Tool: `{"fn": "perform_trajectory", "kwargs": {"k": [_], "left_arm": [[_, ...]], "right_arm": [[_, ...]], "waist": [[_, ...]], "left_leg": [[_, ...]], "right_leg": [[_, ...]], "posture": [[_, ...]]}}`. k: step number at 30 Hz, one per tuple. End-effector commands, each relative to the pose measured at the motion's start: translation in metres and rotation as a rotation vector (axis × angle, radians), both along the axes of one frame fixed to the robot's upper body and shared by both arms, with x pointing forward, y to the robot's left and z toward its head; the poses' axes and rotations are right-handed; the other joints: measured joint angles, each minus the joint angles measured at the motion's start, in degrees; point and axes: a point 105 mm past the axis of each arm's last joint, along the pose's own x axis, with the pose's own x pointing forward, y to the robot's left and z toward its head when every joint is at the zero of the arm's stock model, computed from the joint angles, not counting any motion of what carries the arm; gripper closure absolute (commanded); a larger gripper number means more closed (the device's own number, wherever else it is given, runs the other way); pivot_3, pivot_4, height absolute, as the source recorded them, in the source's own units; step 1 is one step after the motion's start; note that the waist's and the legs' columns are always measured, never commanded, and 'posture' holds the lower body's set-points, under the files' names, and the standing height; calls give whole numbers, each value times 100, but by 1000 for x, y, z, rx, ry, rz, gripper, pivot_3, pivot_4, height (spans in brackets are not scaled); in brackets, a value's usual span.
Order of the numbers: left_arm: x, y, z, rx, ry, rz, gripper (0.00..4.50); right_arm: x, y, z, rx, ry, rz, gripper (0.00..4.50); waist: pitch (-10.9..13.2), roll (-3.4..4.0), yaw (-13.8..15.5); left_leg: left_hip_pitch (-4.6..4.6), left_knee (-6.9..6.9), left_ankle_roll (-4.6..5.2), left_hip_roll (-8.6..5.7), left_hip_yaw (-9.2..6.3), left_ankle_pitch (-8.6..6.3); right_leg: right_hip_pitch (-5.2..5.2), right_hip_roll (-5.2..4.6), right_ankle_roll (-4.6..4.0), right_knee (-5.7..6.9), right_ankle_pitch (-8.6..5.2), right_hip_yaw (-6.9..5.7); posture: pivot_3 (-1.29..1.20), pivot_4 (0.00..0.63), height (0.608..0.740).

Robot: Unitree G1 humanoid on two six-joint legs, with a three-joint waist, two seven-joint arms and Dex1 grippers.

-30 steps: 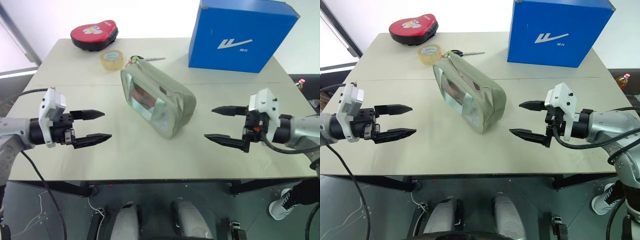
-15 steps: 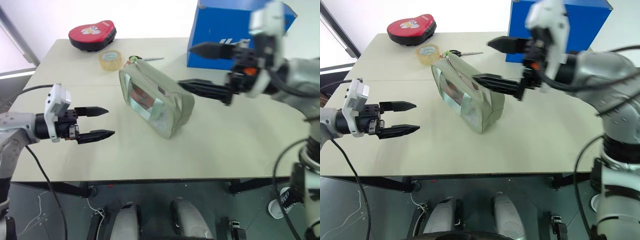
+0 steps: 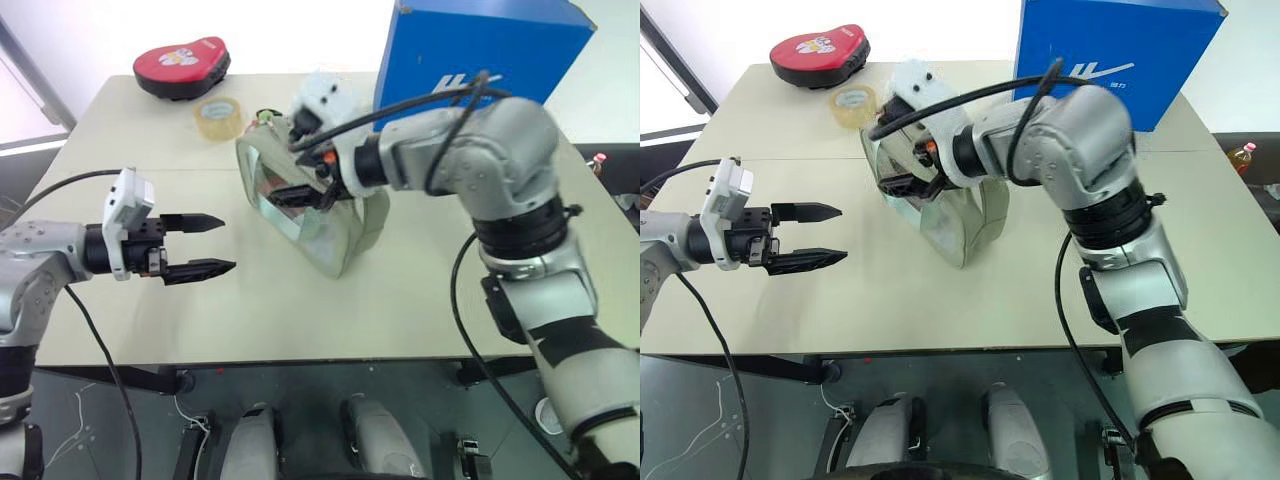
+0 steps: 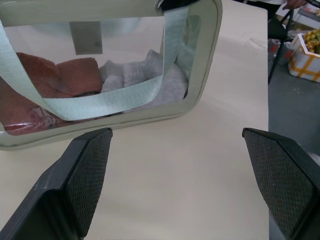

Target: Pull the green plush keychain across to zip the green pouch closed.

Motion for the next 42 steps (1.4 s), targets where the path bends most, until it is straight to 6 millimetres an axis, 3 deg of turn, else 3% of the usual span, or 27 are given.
{"fn": "perform_trajectory", "kwargs": {"k": [1,2,5,12,16,20,24,31,35,42], "left_arm": [[-3,-1,9,5,-51,-12,59],[-3,-1,9,4,-51,-12,59],[-2,-2,9,3,-53,-10,0],[0,-3,8,0,-57,-9,0],[0,-4,7,-5,-60,-10,0],[0,-6,6,-10,-62,-11,0],[-1,-6,6,-11,-63,-10,0],[-5,-1,9,-5,-67,6,0],[-12,2,9,3,-56,8,0],[-17,0,6,-1,-41,13,0]], "right_arm": [[4,6,13,-19,-60,-10,0],[5,7,11,-28,-60,-7,0],[4,11,14,-34,-87,19,860],[0,13,18,-65,-108,84,4370],[-4,12,25,-82,-152,163,4443],[-10,-3,38,-109,-307,319,4443],[-17,-25,38,-136,-356,443,4443],[-34,-52,21,-184,-412,600,4443],[-33,-60,4,-235,-411,597,4443],[-21,-73,1,-285,-444,557,4443]], "waist": [[0,0,-23],[0,0,-29],[0,0,-47],[0,0,-38],[0,0,-38],[0,0,-33],[0,0,-30],[1,0,-25],[1,0,-32],[1,0,-7]], "left_leg": [[0,0,0,0,0,0],[0,0,0,1,-1,0],[0,-6,0,1,0,0],[0,-14,0,1,0,0],[0,-14,0,0,0,0],[-2,-15,0,-1,1,0],[-2,-18,0,0,0,0],[-1,-16,0,0,-1,0],[2,-16,0,6,-1,0],[3,-8,-1,2,-3,1]], "right_leg": [[-1,1,0,0,0,0],[0,1,0,0,0,0],[-5,2,0,0,0,0],[-10,0,0,0,0,0],[-10,1,0,0,0,0],[-12,1,0,-1,0,-1],[-12,1,0,-3,0,-1],[-9,0,0,-2,0,-1],[-9,0,0,-1,0,0],[0,-2,0,-1,0,-4]], "posture": [[0,150,737],[0,150,737],[0,150,737],[0,150,737],[0,150,737],[0,150,737],[0,150,737],[0,150,737],[0,150,737],[0,150,737]]}}
